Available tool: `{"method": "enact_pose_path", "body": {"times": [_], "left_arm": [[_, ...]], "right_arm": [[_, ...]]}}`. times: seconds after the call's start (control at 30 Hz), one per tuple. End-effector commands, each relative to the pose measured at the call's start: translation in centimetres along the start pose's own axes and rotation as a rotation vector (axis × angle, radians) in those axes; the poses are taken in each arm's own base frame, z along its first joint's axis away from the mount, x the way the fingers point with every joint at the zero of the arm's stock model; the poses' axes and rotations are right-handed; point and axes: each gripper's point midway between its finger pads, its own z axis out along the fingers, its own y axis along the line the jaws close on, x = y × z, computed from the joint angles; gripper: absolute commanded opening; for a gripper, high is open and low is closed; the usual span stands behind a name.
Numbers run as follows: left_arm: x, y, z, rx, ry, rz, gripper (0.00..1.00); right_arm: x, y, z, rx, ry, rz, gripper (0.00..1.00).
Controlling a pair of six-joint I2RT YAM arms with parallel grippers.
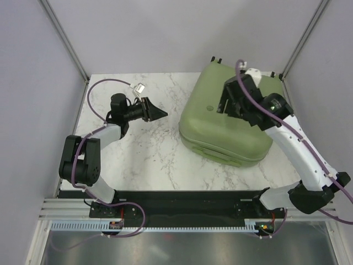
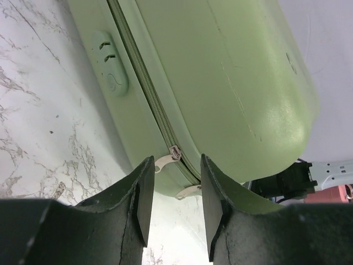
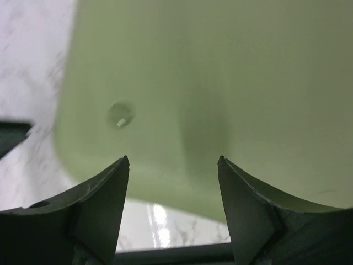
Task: Pack the luggage
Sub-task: Zip the luggage at the center of the board.
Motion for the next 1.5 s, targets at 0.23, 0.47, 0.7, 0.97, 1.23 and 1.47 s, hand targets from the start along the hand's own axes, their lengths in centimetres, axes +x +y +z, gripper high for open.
{"method": "enact_pose_path", "body": {"times": [0.23,0.47,0.7,0.97,1.23,1.47], "left_arm": [[-2.1,-0.5,3.5,-0.058,-0.056,-0.05,0.44],[-1.9,1.0,6.1,-0.156,-0.053,-0.121,0.43],[-2.1,3.3,8.3,-0.225,-0.064,-0.208,0.44],[2.3,1.5,10.0,-0.15,0.054,-0.138,0.44],[5.3,-4.1,10.2,0.037,0.117,-0.025,0.44],[7.5,-9.0,10.8,0.152,0.163,0.032,0.44]], "right_arm": [[-9.1,-25.9,-1.6,0.525,-0.381,0.485,0.75],[-3.9,-32.1,6.3,0.488,-0.245,0.728,0.71],[1.0,-31.8,12.4,0.41,-0.093,0.772,0.67],[3.2,-29.7,18.4,0.286,0.101,0.646,0.67],[2.0,-28.6,22.5,0.233,0.159,0.577,0.66],[0.7,-28.0,24.6,0.199,0.175,0.552,0.66]]}}
